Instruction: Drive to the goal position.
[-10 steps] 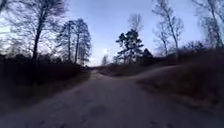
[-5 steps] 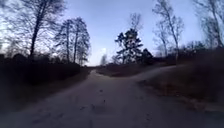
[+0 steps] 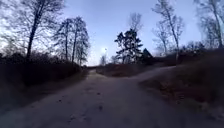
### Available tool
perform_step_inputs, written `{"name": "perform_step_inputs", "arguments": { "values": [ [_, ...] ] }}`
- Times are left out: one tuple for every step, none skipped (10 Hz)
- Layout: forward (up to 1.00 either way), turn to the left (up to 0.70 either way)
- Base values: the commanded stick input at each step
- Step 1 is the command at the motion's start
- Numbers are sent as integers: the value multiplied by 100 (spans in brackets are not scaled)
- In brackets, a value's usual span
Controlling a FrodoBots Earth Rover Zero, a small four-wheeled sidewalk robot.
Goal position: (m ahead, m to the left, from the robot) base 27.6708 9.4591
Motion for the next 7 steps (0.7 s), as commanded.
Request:
{"name": "perform_step_inputs", "arguments": {
  "values": [
    [70,0],
    [70,0],
    [70,0],
    [70,0],
    [79,0],
    [85,0],
    [85,0]
  ]
}}
